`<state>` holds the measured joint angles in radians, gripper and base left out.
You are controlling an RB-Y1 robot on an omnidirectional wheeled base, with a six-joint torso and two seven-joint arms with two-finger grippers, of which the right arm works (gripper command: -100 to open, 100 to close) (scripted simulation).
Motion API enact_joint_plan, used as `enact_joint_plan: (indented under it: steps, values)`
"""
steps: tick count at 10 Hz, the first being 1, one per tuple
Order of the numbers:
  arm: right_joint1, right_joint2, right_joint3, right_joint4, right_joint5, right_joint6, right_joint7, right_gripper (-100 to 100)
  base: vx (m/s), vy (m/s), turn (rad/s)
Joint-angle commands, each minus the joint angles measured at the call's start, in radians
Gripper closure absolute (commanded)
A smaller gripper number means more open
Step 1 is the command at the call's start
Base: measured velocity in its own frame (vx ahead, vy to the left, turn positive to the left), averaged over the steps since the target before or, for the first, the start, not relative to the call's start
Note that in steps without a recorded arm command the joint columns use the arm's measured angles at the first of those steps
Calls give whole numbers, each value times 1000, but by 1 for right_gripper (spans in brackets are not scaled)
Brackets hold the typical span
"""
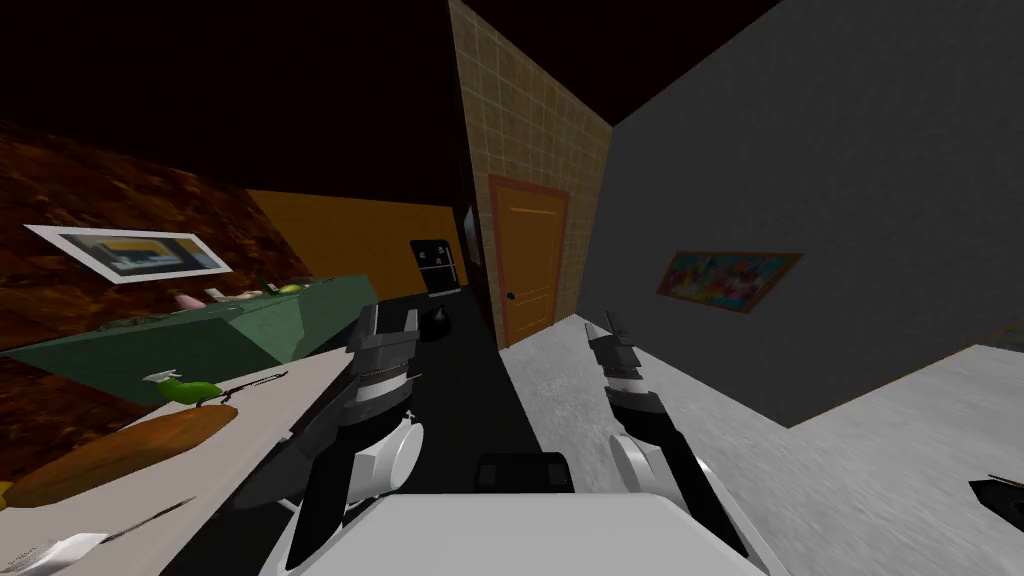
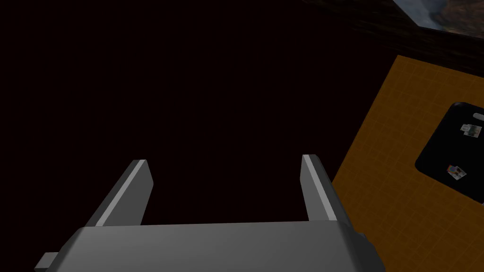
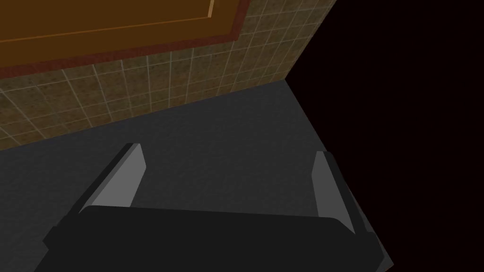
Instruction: Pull the door open
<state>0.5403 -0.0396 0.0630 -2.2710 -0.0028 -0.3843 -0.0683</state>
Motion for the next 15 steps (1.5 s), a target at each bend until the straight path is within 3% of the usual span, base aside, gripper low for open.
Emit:
enact_joint_plan:
  steps: [1,15]
  values:
    - [-11,-6,-5,32,-14,-10,-25,-100,66,-10,186]
    - [-122,-42,-58,342,-149,-104,-268,-100,97,-46,179]
